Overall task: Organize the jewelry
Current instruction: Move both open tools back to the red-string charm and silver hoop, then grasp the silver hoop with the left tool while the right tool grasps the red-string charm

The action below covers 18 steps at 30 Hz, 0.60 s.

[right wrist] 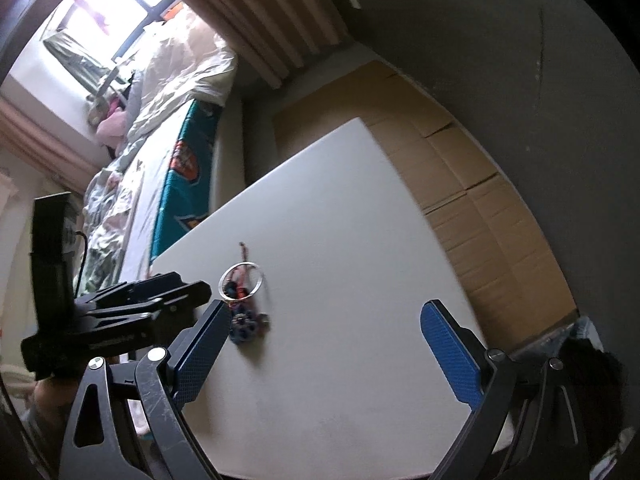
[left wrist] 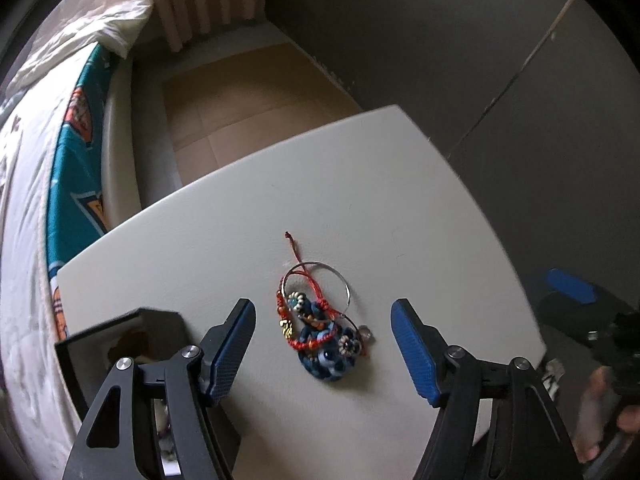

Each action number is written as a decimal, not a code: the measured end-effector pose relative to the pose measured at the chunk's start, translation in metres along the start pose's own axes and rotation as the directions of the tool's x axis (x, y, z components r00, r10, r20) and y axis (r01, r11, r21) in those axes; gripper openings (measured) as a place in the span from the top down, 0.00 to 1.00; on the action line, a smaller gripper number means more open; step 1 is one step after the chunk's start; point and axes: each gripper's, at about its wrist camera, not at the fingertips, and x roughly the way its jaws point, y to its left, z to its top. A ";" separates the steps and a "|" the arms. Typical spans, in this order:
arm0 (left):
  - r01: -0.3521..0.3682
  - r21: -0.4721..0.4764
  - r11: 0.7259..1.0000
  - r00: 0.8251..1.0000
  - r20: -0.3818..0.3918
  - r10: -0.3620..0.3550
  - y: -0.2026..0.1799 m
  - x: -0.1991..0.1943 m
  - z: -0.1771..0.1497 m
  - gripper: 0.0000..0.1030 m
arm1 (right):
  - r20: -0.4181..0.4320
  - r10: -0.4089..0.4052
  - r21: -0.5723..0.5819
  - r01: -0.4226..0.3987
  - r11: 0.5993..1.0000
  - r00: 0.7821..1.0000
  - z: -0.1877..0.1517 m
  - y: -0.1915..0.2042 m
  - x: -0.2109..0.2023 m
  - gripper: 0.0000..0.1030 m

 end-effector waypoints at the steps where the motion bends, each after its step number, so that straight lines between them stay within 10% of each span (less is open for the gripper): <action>1: -0.008 0.008 1.000 1.000 -0.009 0.008 -0.001 0.005 0.001 0.31 | -0.001 -0.006 0.007 0.006 1.000 1.000 0.000 -0.005 0.000 0.06; 18: -0.179 0.141 0.974 0.978 -0.081 0.191 -0.021 0.055 0.009 0.41 | 0.009 -0.059 0.059 0.059 0.997 0.998 -0.005 -0.031 -0.010 0.06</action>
